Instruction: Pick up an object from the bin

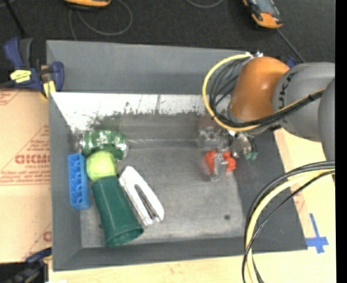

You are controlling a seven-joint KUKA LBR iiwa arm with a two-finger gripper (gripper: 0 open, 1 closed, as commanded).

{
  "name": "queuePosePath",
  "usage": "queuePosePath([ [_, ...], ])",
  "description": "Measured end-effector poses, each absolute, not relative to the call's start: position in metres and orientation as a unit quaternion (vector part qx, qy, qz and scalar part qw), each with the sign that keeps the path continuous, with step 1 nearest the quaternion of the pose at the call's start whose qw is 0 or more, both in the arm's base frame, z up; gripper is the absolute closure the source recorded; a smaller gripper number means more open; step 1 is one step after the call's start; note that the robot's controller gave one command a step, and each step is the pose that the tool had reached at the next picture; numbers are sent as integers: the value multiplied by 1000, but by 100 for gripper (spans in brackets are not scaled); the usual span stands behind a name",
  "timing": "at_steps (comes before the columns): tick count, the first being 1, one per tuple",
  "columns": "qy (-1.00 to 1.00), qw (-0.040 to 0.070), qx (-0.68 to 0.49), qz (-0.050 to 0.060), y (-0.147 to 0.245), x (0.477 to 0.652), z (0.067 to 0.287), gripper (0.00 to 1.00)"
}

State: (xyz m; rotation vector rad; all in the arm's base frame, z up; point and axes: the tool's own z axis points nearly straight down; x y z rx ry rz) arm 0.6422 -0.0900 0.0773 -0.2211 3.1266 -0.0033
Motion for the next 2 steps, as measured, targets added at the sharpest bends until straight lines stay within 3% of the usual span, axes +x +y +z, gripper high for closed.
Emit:
queuePosePath([
  [2, 999, 3, -46, 1, -98, 634, 78, 0],
])
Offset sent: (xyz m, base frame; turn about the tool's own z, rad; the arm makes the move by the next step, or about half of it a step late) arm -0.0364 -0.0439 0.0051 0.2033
